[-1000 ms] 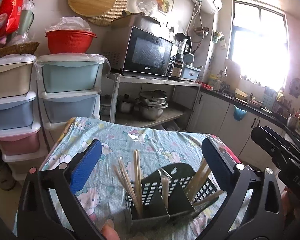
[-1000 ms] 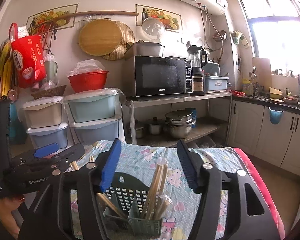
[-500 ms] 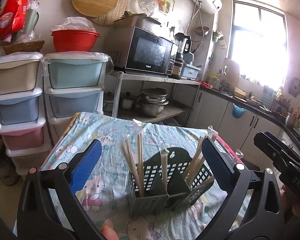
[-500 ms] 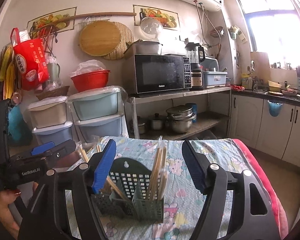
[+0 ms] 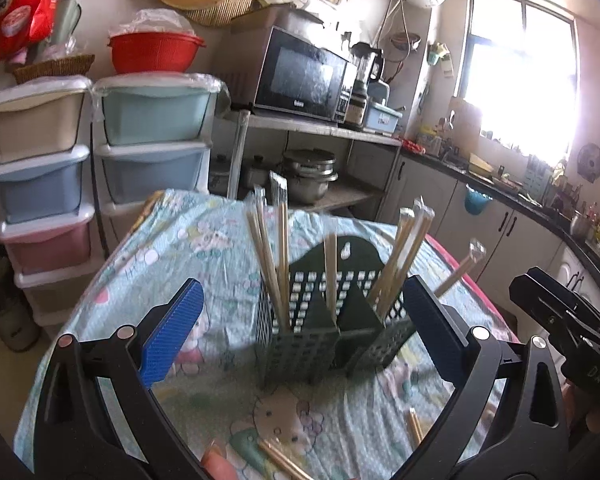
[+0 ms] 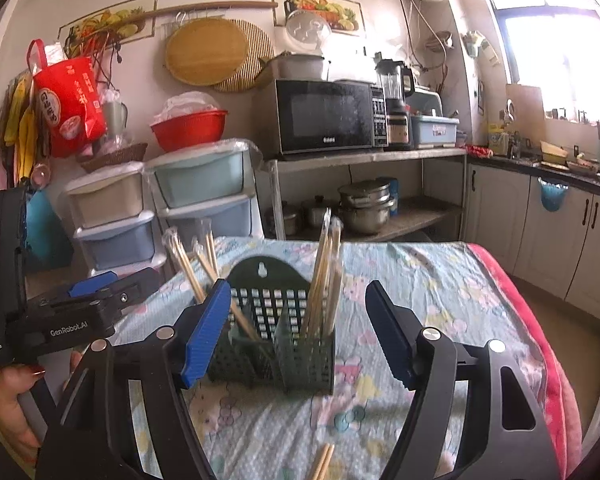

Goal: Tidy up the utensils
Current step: 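Withdraw both open grippers from the caddy toward the remaining chopsticks, then lower both open grippers onto the last loose chopsticks on the cloth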

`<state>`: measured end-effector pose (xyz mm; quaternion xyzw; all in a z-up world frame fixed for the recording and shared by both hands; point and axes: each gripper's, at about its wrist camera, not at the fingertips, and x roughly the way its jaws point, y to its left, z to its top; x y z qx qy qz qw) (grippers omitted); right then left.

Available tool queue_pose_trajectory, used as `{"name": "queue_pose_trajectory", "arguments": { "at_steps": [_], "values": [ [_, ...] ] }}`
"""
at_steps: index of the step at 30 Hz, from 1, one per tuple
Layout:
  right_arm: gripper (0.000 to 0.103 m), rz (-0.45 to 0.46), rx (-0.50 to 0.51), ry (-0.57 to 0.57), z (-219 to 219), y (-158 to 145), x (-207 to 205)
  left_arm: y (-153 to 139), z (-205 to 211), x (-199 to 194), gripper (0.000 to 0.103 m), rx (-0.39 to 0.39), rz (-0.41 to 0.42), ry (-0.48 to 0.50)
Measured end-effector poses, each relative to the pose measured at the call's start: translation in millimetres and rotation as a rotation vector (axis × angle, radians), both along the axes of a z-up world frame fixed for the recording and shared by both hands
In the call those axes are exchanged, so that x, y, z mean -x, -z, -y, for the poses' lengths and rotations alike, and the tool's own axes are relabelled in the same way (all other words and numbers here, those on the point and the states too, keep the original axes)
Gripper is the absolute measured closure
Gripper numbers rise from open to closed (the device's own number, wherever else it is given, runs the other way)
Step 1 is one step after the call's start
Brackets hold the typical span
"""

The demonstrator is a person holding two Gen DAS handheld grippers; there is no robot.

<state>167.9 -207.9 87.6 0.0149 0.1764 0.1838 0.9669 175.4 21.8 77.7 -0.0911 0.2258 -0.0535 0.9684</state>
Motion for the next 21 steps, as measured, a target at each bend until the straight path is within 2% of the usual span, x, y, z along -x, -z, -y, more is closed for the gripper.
{"name": "queue_pose_trajectory", "arguments": {
  "at_steps": [21],
  "values": [
    [0.036,-0.235,0.076,-0.040,4,73,7,72,-4,12,0.011,0.024,-0.221,0.042]
  ]
}}
